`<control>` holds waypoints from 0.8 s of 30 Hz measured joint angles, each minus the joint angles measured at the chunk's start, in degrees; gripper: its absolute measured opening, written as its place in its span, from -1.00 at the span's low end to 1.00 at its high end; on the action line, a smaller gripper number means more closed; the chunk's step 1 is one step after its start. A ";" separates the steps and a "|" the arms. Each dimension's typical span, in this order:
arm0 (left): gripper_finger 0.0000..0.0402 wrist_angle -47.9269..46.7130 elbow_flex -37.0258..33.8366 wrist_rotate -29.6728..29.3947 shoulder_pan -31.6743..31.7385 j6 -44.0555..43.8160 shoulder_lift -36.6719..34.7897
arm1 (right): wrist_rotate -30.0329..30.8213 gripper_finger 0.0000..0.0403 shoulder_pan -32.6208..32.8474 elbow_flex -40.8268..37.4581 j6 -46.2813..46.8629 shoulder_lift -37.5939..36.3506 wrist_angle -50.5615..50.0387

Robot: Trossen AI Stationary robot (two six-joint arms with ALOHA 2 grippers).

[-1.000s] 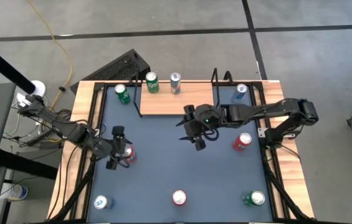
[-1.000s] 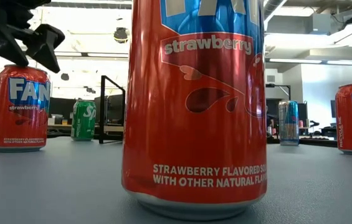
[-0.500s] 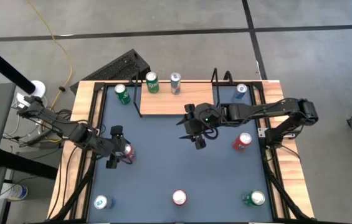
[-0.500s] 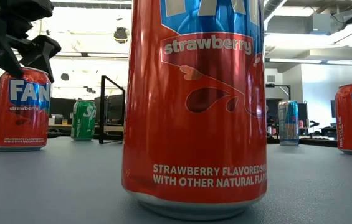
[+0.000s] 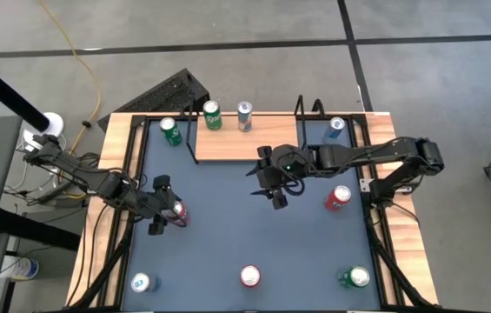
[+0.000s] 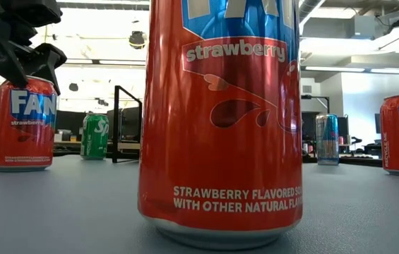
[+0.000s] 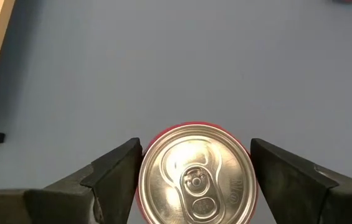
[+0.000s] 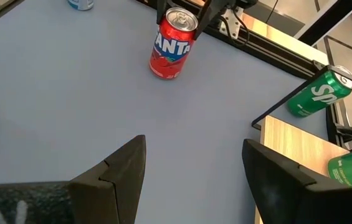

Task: Place canned beverage on shelf
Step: Put the top left orange soda can on the shelf

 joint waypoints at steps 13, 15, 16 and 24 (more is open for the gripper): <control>0.17 -0.19 0.42 0.79 -0.04 3.05 0.00 | -0.04 0.27 0.00 0.00 -0.09 0.00 0.02; 0.16 -0.19 0.42 0.78 -0.04 3.19 0.00 | -0.04 0.27 0.00 0.00 -0.09 0.00 0.04; 0.16 -0.19 0.42 0.78 -0.04 3.22 0.00 | -0.04 0.27 0.00 0.00 -0.08 0.00 0.04; 0.17 -0.04 0.74 0.78 0.07 3.95 -0.02 | -0.04 0.27 -0.04 0.00 -0.08 0.00 0.06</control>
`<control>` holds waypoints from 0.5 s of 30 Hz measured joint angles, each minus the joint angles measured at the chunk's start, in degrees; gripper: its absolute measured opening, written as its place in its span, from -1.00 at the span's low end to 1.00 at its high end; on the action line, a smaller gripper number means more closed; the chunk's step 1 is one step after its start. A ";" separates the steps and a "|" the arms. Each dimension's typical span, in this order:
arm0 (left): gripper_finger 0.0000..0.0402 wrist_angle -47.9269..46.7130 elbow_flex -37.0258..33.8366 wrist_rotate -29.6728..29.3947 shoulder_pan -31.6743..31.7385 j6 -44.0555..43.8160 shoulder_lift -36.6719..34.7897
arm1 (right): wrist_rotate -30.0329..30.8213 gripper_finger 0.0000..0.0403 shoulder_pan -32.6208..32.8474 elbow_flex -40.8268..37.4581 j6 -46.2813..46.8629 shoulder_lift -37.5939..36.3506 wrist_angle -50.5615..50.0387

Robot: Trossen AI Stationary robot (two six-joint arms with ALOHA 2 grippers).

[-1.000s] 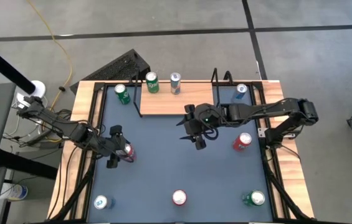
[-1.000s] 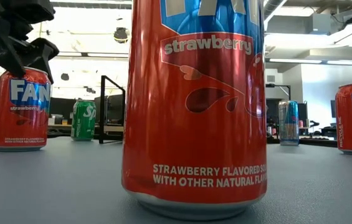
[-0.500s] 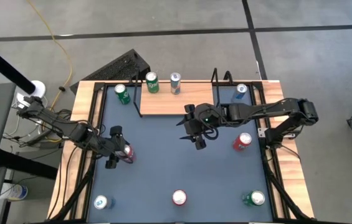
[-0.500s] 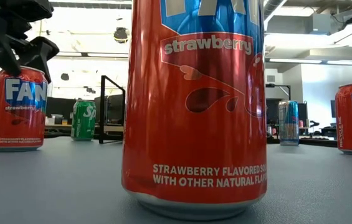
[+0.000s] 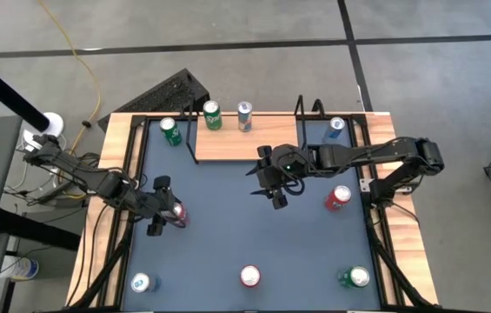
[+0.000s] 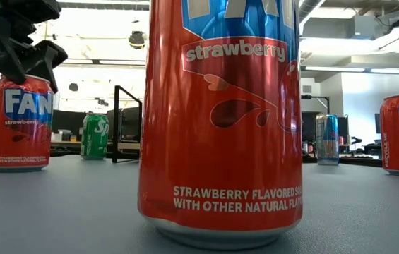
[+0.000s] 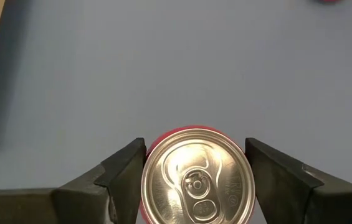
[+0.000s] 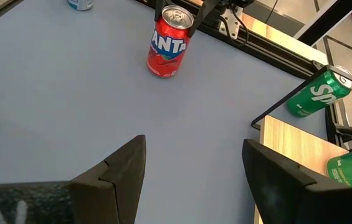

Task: Place canned beverage on shelf
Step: Put the top left orange soda can on the shelf

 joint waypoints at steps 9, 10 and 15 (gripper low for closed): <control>0.16 2.55 7.26 -0.63 2.41 9.91 0.28 | -0.04 0.27 0.02 0.00 0.08 0.00 -0.16; 0.16 2.60 7.74 -0.62 2.80 10.36 0.31 | -0.04 0.27 0.02 -0.01 0.10 0.00 -0.30; 0.16 1.03 8.23 -0.63 4.08 11.31 0.42 | -0.08 0.27 0.02 -0.02 0.10 0.00 -0.47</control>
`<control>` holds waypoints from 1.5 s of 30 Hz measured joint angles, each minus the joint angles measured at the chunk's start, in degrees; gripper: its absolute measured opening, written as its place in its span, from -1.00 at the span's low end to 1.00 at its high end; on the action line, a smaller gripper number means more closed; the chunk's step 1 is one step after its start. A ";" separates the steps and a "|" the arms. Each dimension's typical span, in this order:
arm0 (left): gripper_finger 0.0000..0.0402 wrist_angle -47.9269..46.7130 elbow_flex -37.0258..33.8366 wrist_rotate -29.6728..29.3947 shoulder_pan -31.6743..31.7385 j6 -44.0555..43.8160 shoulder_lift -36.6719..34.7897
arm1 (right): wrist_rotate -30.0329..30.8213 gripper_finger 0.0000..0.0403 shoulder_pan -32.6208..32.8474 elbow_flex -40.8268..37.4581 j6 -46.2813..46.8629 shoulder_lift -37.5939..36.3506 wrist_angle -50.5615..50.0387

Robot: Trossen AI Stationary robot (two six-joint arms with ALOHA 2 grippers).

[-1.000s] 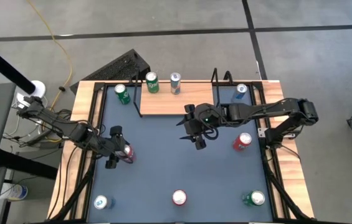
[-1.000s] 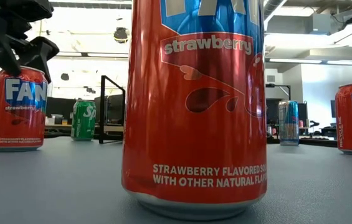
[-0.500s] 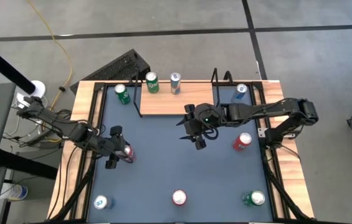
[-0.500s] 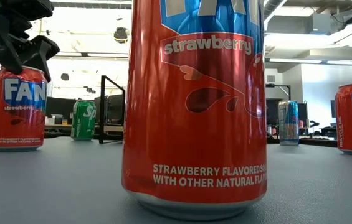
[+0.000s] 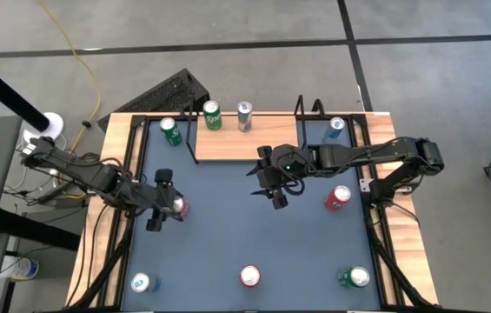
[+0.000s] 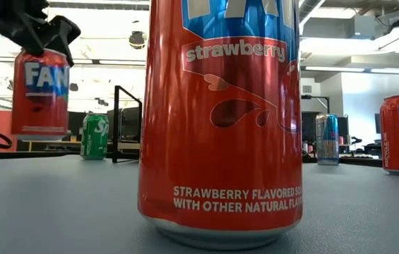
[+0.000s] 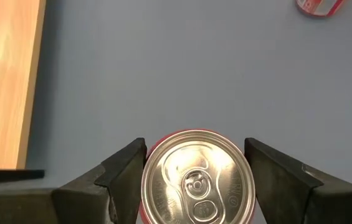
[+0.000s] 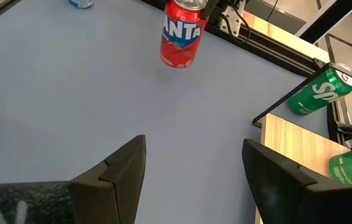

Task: Place canned beverage on shelf
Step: Put the top left orange soda can on the shelf

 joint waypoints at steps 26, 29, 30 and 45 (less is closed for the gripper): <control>0.16 15.29 23.89 22.42 34.12 30.36 28.56 | -0.62 0.27 -12.78 0.00 -0.15 -0.35 -7.13; 0.16 15.09 29.74 26.11 38.76 32.66 35.24 | -3.50 0.27 -16.48 -0.04 -0.28 -0.35 -7.66; 0.16 15.08 31.72 26.94 40.19 33.19 37.47 | -4.64 0.27 -17.85 -0.04 -0.42 -0.35 -7.81; 0.16 14.40 51.29 31.10 51.97 30.78 60.50 | -18.13 0.27 -29.79 -0.04 0.02 -0.37 -7.45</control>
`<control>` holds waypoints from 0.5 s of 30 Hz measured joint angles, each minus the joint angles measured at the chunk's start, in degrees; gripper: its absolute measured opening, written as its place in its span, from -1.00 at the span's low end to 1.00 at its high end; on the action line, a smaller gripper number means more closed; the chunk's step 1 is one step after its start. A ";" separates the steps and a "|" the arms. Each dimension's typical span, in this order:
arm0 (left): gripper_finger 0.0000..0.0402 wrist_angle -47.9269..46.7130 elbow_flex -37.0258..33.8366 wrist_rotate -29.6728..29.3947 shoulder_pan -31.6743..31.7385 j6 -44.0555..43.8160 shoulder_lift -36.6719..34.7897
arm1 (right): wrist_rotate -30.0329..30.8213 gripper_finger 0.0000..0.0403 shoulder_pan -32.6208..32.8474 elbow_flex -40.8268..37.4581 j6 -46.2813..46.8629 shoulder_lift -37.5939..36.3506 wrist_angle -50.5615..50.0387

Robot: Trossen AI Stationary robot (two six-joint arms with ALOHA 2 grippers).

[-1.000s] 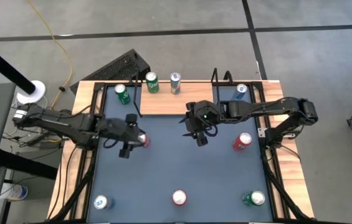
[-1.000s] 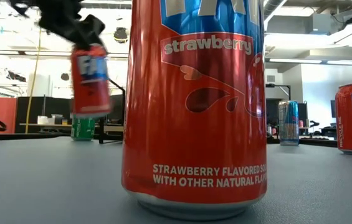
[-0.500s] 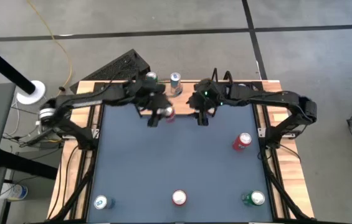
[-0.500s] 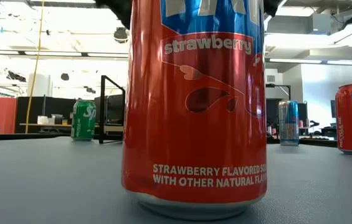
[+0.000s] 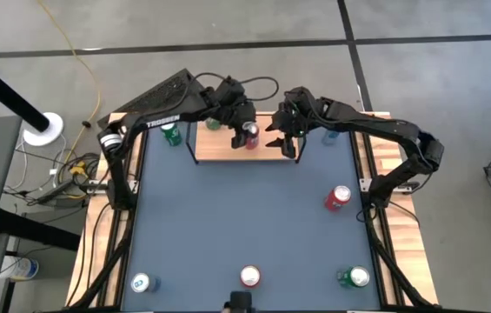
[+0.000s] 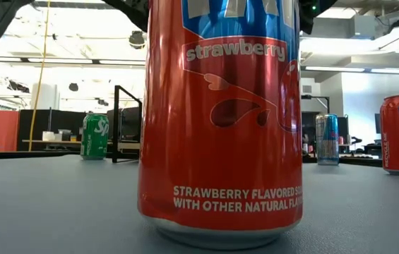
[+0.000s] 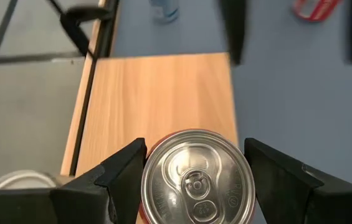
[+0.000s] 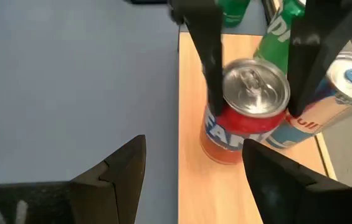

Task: Place canned beverage on shelf
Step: Put the top left orange soda can on the shelf

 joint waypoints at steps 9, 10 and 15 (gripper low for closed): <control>0.16 -0.92 0.03 -0.21 2.28 -2.93 0.35 | 0.02 0.27 0.72 0.02 0.25 -0.33 0.26; 0.16 -1.14 0.02 -0.20 2.57 -3.38 0.35 | 0.02 0.27 0.98 0.02 0.28 -0.33 0.27; 0.16 -2.43 0.02 -1.95 3.29 -4.27 0.98 | 0.02 0.27 2.52 0.02 0.00 -0.33 0.42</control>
